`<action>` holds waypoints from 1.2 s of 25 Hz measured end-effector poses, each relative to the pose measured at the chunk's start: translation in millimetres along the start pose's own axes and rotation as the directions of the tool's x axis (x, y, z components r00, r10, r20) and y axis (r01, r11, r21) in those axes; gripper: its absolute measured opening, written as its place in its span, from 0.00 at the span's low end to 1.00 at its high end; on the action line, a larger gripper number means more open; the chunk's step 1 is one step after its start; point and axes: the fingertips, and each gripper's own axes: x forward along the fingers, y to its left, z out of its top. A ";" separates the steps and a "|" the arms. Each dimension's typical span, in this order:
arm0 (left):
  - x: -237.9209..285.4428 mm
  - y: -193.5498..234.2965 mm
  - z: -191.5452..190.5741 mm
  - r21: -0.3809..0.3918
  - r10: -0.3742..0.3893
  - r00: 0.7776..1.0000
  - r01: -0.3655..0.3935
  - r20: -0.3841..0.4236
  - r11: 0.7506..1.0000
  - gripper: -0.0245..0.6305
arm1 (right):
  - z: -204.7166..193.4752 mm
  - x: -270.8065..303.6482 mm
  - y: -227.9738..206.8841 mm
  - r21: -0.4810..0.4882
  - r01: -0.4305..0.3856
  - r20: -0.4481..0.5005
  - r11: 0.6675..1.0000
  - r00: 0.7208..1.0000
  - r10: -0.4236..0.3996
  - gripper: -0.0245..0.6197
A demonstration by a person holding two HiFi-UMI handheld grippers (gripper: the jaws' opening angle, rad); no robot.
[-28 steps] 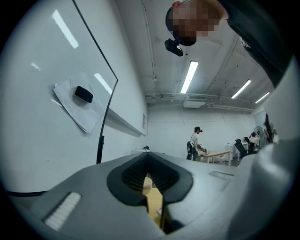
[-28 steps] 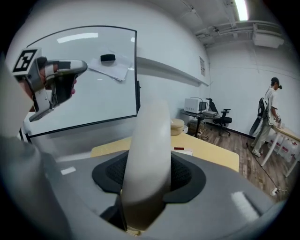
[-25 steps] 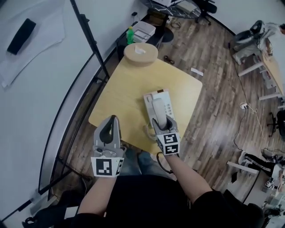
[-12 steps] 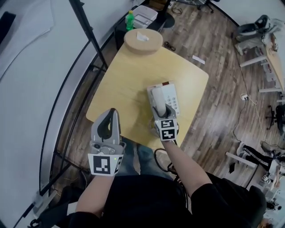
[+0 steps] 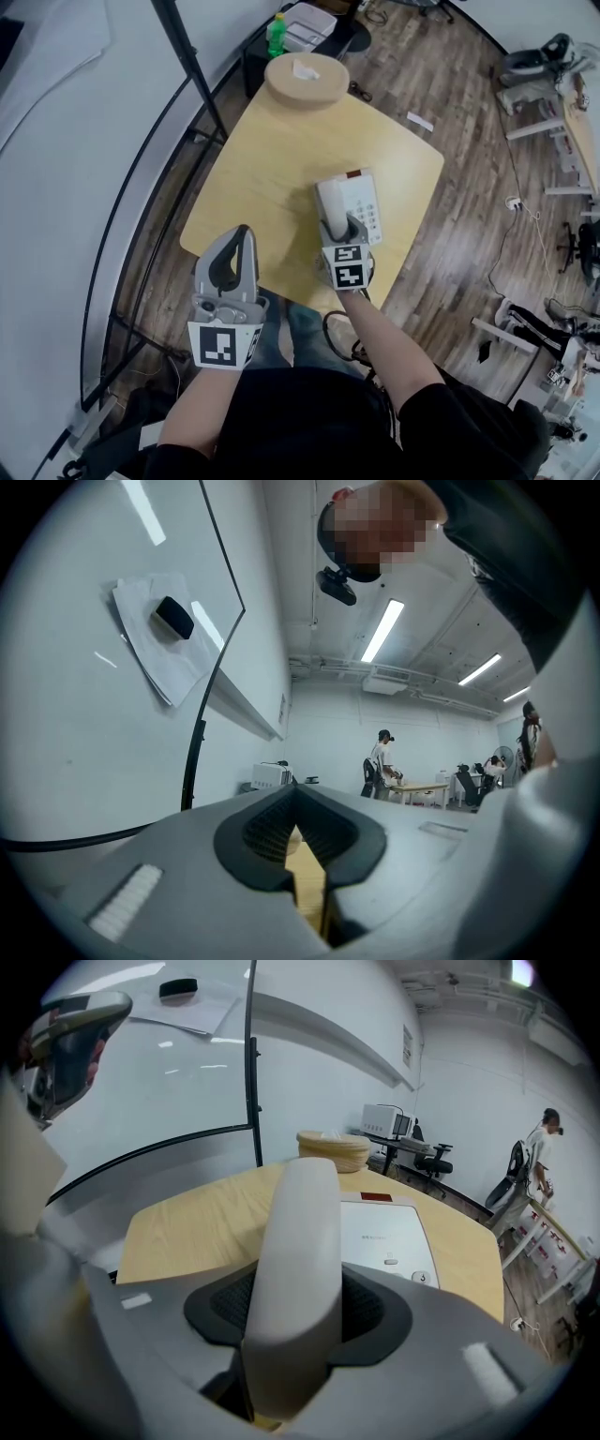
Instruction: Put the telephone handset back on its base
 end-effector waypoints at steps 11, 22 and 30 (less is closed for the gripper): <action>4.2 -7.3 -2.5 -0.017 -0.013 1.000 0.013 0.004 1.000 0.04 | 2.5 -5.9 1.0 0.005 -0.007 0.003 1.000 1.000 0.007 0.39; 5.6 -18.2 -4.2 -0.019 -0.034 0.999 0.034 -0.004 0.999 0.04 | 1.7 -39.8 -0.7 0.003 -0.029 0.018 1.000 0.999 0.029 0.33; 3.0 -21.7 -4.2 -0.014 -0.044 0.999 0.044 -0.006 0.999 0.04 | 8.7 -40.5 -2.6 0.032 0.020 0.114 0.999 0.993 -0.024 0.29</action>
